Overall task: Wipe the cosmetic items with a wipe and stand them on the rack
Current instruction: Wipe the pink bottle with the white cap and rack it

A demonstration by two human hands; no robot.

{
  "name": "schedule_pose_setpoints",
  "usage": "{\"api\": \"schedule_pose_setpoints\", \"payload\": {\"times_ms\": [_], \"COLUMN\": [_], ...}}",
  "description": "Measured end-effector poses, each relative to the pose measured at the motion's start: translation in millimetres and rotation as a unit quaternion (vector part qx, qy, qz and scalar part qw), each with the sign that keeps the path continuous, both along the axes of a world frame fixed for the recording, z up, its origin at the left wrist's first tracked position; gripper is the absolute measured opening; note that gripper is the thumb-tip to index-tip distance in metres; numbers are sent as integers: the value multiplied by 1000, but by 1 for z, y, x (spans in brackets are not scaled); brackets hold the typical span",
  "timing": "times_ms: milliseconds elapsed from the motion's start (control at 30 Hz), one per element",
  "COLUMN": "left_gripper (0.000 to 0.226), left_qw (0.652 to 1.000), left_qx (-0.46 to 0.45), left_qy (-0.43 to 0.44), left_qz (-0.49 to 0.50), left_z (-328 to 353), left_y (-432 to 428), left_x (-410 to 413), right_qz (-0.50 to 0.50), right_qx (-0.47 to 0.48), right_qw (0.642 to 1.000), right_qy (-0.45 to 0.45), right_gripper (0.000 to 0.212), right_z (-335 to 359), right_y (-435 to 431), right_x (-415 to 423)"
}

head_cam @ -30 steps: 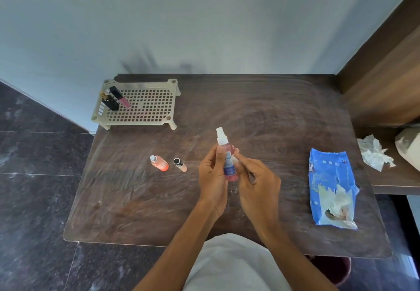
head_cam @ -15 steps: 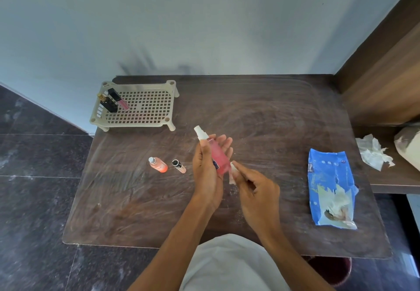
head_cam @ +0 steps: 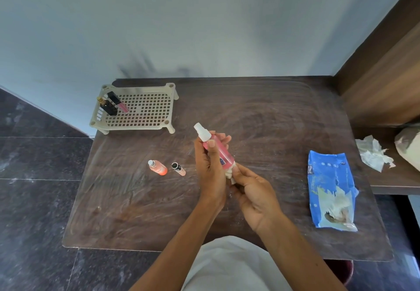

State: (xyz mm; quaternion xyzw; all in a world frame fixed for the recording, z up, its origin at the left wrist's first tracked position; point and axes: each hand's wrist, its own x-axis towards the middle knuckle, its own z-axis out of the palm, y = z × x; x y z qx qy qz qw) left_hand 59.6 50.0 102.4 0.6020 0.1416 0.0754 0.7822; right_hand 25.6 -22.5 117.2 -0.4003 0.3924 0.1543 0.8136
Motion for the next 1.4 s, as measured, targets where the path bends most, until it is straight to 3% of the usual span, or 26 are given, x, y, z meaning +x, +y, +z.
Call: {"api": "schedule_pose_setpoints", "payload": {"times_ms": [100,233,300,367,400,500,633,700,933,1200,1400], "left_gripper": [24,26,29,31,32,32,38,38,39,37,36], "left_qw": [999,999,998,996,994,986,979,979,987,981,986], "left_qx": [27,19,14,0,-9,-27,1,10,23,73,57], "left_qy": [0,19,49,84,97,114,110,113,109,82,85], "left_qz": [-20,-21,-21,-37,-57,-117,-171,-169,-115,-159,-133], "left_z": [-3,-6,-8,-6,-6,-2,-1,0,-2,3,4], "left_y": [-3,4,12,17,19,19,8,6,3,12,14], "left_x": [-5,0,7,10,10,2,-9,-12,-19,-20,-20], "right_qz": [-19,45,52,35,36,75,99,109,162,154,151], "right_qx": [-6,6,1,-76,-163,-418,-544,-581,-594,-490,-479], "right_qw": [1000,999,999,993,976,864,757,730,732,821,824], "right_qy": [16,19,-10,-87,-138,-269,-348,-343,-291,-248,-264], "right_gripper": [17,22,24,25,25,20,19,19,21,15,14], "right_z": [-2,-2,3,8,11,20,17,12,6,6,14], "right_y": [-5,-9,-12,-15,-16,-15,0,5,5,-7,-4], "right_x": [11,4,-1,1,4,17,20,20,21,31,18]}}
